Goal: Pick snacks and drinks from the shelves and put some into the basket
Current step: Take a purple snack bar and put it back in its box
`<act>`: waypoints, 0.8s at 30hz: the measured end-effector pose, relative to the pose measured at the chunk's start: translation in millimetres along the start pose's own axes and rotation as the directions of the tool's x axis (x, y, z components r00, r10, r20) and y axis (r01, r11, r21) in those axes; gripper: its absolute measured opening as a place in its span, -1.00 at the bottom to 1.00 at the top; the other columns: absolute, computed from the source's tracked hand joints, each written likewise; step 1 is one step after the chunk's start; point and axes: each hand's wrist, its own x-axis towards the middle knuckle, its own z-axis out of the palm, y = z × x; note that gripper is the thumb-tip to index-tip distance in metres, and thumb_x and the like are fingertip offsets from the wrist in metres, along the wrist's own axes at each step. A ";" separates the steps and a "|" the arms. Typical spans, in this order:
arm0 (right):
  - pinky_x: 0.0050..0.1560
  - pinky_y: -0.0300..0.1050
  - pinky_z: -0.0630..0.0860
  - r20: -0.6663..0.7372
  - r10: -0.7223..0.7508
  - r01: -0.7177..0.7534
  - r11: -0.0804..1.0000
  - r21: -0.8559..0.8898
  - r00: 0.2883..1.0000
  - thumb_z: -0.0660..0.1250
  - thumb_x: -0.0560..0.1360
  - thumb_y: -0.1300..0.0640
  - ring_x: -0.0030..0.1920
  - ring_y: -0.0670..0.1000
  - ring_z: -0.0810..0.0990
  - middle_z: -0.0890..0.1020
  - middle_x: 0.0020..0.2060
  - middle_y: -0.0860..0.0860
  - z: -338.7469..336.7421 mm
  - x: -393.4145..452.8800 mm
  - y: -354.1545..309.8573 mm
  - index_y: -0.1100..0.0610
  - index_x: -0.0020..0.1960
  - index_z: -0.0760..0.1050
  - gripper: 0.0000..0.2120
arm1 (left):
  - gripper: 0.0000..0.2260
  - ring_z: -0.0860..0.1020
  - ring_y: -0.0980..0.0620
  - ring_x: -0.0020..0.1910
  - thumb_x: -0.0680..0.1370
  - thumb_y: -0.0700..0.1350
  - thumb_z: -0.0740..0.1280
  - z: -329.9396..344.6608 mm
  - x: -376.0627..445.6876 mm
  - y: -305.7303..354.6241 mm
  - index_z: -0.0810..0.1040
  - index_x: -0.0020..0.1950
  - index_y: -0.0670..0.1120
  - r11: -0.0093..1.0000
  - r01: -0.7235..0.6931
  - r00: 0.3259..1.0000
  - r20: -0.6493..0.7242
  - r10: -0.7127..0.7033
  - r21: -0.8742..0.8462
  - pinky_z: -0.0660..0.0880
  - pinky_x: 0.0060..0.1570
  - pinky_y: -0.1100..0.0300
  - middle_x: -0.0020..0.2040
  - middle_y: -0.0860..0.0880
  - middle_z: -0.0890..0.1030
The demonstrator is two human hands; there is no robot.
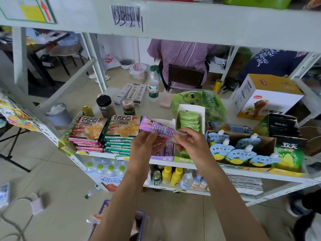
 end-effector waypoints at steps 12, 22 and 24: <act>-0.28 -0.19 0.59 -0.074 0.128 -0.093 0.929 0.358 0.989 0.31 0.56 0.26 -0.38 -0.03 0.59 0.61 -0.39 0.03 -1.4 7.8 -0.9 0.22 -0.11 0.52 -0.92 | -0.80 0.65 -0.12 -0.15 0.62 -0.27 0.28 -8.5 6.6 -2.4 0.51 0.13 -0.41 0.995 -0.009 0.991 -0.136 -0.004 -0.094 0.64 -0.03 0.09 -0.07 -0.27 0.66; -0.25 -0.17 0.61 -0.081 0.120 -0.082 0.925 0.372 0.989 0.29 0.57 0.25 -0.37 -0.03 0.61 0.62 -0.34 0.05 -2.6 11.3 4.9 0.26 -0.02 0.55 -0.91 | -0.83 0.66 -0.13 -0.15 0.62 -0.27 0.26 -9.1 11.9 -5.6 0.53 0.12 -0.36 0.994 0.002 0.991 -0.135 -0.017 -0.113 0.63 -0.12 0.16 -0.05 -0.27 0.66; -0.25 -0.17 0.61 -0.079 0.116 -0.081 0.930 0.360 0.990 0.30 0.57 0.23 -0.35 -0.02 0.61 0.61 -0.31 0.07 -3.1 12.0 7.6 0.30 0.06 0.56 -0.86 | -0.83 0.67 -0.11 -0.16 0.63 -0.27 0.26 -9.0 14.0 -8.2 0.53 0.12 -0.36 0.994 0.009 0.991 -0.134 -0.023 -0.105 0.62 -0.13 0.18 -0.05 -0.27 0.66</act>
